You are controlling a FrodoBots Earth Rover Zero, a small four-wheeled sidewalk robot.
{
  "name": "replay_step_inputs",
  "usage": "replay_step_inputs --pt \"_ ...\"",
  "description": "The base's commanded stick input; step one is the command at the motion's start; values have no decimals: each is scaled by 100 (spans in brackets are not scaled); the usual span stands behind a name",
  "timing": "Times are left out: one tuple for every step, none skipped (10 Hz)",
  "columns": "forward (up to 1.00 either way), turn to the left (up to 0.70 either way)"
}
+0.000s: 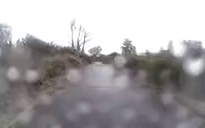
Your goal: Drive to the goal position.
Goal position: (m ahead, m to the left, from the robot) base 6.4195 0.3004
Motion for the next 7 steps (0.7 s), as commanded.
replay_step_inputs --pt "78 0" --pt "86 0" --pt "94 0" --pt "100 0" --pt "100 0" --pt "100 0" --pt "100 0"
